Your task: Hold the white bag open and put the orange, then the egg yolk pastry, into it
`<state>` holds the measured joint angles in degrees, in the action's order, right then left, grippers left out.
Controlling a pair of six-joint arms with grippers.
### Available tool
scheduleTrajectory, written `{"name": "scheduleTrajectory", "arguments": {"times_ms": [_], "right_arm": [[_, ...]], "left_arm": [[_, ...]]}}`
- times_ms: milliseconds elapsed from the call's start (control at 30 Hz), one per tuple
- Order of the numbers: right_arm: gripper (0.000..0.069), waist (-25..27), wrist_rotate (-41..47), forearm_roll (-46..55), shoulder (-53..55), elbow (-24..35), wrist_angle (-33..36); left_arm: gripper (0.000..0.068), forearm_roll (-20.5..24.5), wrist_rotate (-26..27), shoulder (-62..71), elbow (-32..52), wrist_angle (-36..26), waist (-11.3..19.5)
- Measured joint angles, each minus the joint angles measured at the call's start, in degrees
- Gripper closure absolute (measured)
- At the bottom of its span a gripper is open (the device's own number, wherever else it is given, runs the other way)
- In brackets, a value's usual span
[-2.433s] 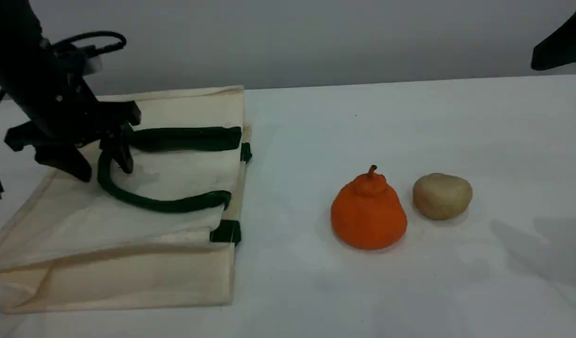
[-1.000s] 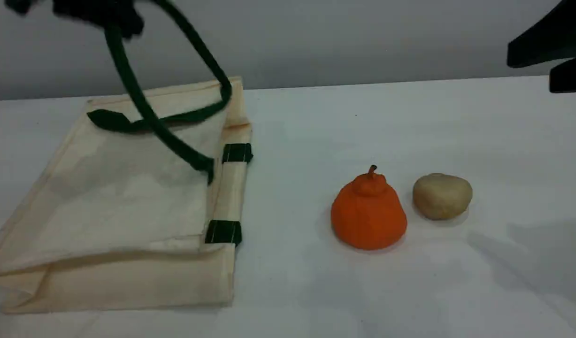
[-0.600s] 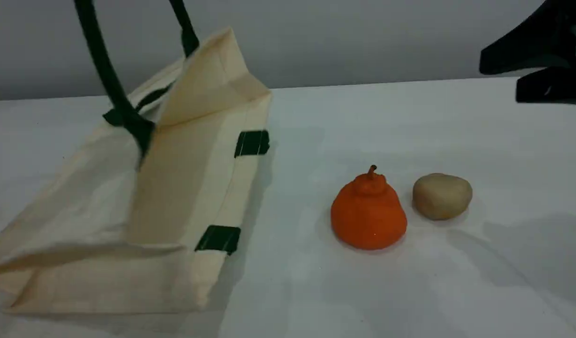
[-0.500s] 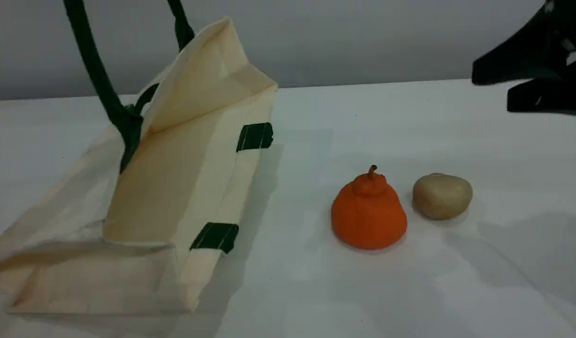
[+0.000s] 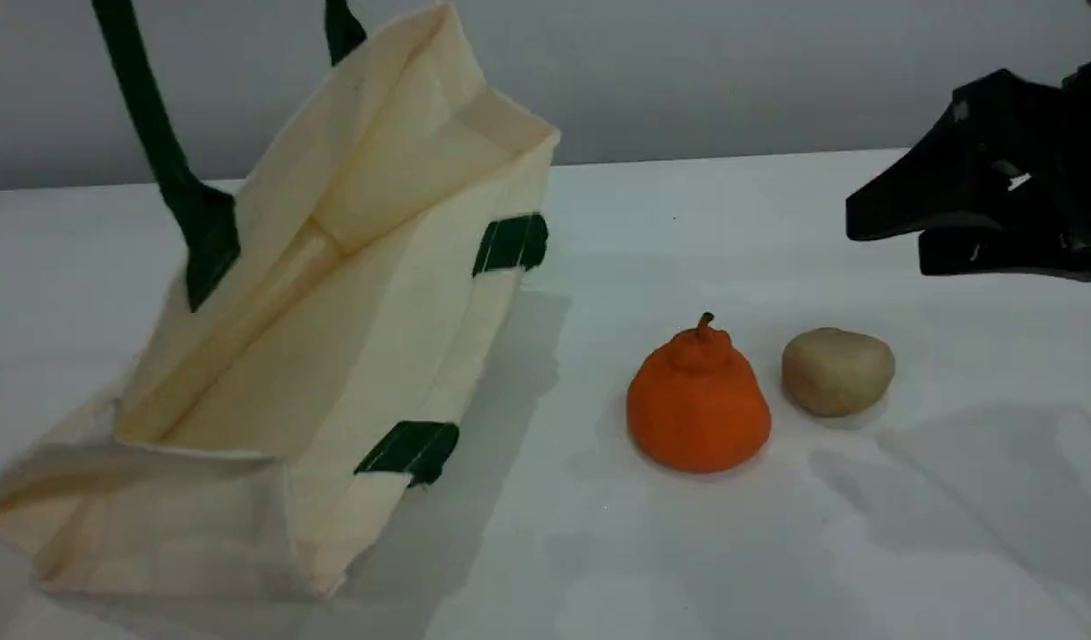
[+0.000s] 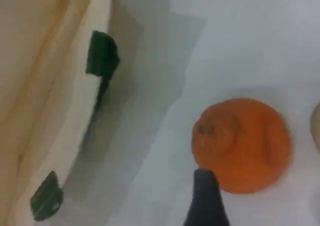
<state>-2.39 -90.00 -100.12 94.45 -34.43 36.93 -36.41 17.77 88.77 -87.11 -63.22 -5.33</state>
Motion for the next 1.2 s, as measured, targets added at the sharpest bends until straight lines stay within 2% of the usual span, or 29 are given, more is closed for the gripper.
{"name": "scheduleTrajectory", "arguments": {"times_ms": [367,667,800,933,1100,1200], "right_arm": [[0.0232,0.0,0.06,-0.01,4.21,-4.37,-7.63],[0.0232,-0.42,0.06,0.2,11.33,-4.98,3.15],[0.0232,-2.36,0.06,0.2,13.58,-6.24,2.56],[0.0232,-6.63,0.06,0.2,14.54,-9.0,2.39],[0.0232,-12.56,0.06,0.08,14.74,-12.4,-6.16],[0.0232,-13.87,0.06,0.04,14.88,-13.7,-9.89]], "left_arm": [[0.0608,-0.07,-0.14,-2.86,0.0,-2.25,0.0],[0.0608,0.48,-0.18,-2.86,0.0,-2.32,0.0],[0.0608,0.48,-0.18,-2.86,0.0,-2.32,0.0],[0.0608,0.59,-0.18,-2.86,0.0,-2.32,0.0],[0.0608,0.58,-0.18,-2.86,0.05,-2.56,0.0],[0.0608,0.58,-0.18,-2.86,0.05,-2.67,0.0]]}}
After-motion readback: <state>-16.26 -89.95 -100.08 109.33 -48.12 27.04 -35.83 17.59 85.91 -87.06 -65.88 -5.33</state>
